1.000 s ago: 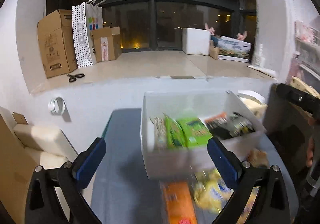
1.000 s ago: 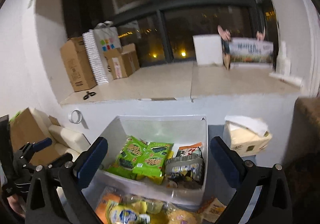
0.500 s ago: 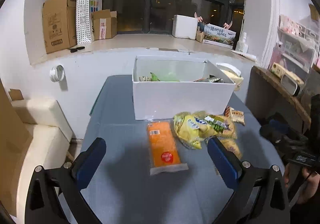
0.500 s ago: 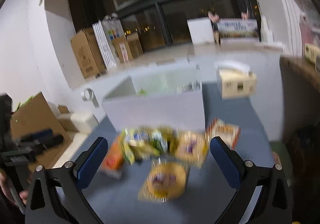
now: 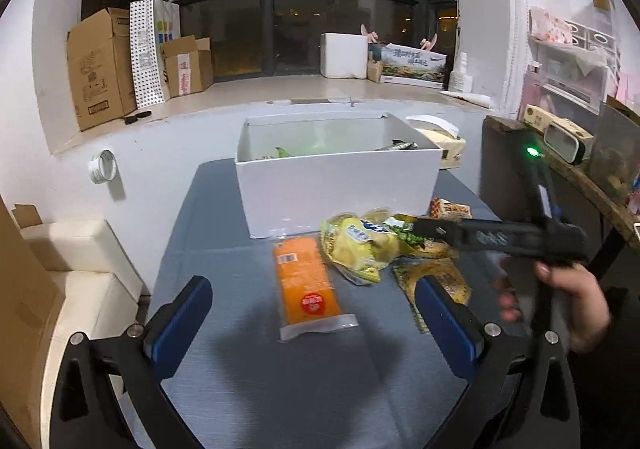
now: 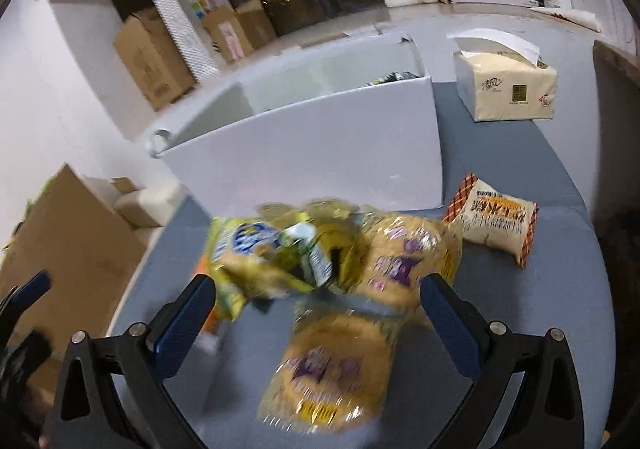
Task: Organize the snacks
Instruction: 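Move both grippers back toward the remaining snack pile, then grasp the yellow chip bag with the left gripper while the right grasps a yellow bag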
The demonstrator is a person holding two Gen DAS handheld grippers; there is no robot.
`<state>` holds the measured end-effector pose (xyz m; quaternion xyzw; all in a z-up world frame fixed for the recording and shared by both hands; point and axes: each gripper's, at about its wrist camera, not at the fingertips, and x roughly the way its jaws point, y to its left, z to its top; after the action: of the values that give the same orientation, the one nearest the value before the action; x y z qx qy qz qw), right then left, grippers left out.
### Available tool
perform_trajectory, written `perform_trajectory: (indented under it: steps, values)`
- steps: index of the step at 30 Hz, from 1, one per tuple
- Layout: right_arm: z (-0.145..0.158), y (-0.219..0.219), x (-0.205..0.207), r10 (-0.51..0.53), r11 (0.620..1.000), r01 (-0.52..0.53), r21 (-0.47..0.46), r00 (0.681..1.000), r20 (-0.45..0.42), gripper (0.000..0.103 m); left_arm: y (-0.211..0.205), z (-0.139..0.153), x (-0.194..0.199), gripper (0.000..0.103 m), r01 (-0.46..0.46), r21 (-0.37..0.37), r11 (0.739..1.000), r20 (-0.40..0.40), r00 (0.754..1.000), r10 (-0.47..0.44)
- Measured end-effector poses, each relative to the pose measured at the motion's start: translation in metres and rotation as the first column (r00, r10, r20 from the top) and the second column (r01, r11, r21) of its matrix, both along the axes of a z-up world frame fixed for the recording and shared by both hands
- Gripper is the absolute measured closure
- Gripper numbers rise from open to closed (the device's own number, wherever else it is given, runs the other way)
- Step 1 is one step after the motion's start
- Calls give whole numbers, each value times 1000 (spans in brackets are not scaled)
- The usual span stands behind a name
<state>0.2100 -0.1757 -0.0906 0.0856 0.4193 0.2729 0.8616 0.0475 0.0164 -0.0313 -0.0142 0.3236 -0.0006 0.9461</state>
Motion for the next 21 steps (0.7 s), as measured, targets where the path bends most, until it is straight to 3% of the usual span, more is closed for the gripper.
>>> perform_trajectory:
  steps: [2,8,14,15,16,17,18,21]
  values:
    - [-4,4,11,9,1000,-9,20,1000,-19,0,3,-3,2,0,7,-23,1000,-12,1000,-7]
    - [-14,26,28,17,997,-18,-71,1000,-18,0,12,-8,4,0,-25,-47,999,-26,999,24]
    - [-28,23,38,10,1000,-11,-9,997,-80,2,17,-13,6,0,-41,-48,998,-48,998,39]
    - [-29,21,38,12,1000,-12,3,996,-88,5,18,-15,7,0,-43,-51,998,-53,998,40]
    - [-28,19,36,5,1000,-5,-1,997,-80,20,19,-16,8,0,-43,-55,998,-57,998,40]
    - [-27,18,35,0,1000,-1,-13,997,-79,50,20,-18,9,0,-43,-62,997,-65,997,39]
    - [-28,18,35,-8,999,5,-33,996,-87,65,20,-20,11,0,-43,-66,997,-72,997,39]
    - [-27,14,27,16,1000,-17,-7,996,-85,64,18,-25,14,0,-41,-50,998,-85,996,37]
